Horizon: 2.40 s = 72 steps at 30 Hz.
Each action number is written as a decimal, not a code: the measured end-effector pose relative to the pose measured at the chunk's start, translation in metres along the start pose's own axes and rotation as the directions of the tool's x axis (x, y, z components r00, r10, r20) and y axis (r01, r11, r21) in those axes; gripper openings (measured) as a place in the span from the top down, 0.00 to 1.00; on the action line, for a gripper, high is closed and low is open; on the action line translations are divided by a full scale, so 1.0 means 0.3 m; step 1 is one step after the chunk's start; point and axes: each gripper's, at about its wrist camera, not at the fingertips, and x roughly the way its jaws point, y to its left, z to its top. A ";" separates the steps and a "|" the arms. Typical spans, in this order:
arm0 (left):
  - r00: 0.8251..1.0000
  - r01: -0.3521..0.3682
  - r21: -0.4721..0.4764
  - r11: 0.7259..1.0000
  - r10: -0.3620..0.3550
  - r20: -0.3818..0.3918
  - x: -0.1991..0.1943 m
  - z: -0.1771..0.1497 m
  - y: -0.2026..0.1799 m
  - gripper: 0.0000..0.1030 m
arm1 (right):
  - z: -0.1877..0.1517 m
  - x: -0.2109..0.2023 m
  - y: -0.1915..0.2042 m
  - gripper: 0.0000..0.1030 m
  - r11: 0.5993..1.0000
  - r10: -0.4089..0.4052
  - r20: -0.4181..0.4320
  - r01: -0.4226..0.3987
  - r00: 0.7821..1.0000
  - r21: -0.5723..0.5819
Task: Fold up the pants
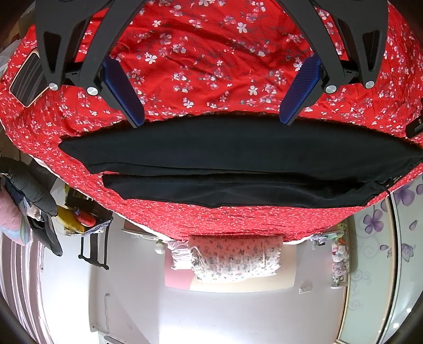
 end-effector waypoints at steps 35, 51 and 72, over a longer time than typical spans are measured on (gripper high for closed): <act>1.000 -0.001 0.002 1.000 0.001 -0.001 -0.001 -0.007 0.005 0.02 | -0.021 0.023 -0.030 0.01 1.000 0.006 -0.010 -0.006 1.000 0.017; 0.997 0.070 -0.137 0.988 -0.071 -0.005 -0.023 0.037 0.121 0.02 | 0.085 0.021 -0.191 0.01 0.983 0.140 -0.006 -0.139 0.990 0.120; 0.987 -0.148 -0.101 0.984 0.153 0.041 0.208 0.207 0.021 0.02 | 0.593 0.916 -0.818 0.12 0.910 0.146 -0.304 -0.007 0.941 0.415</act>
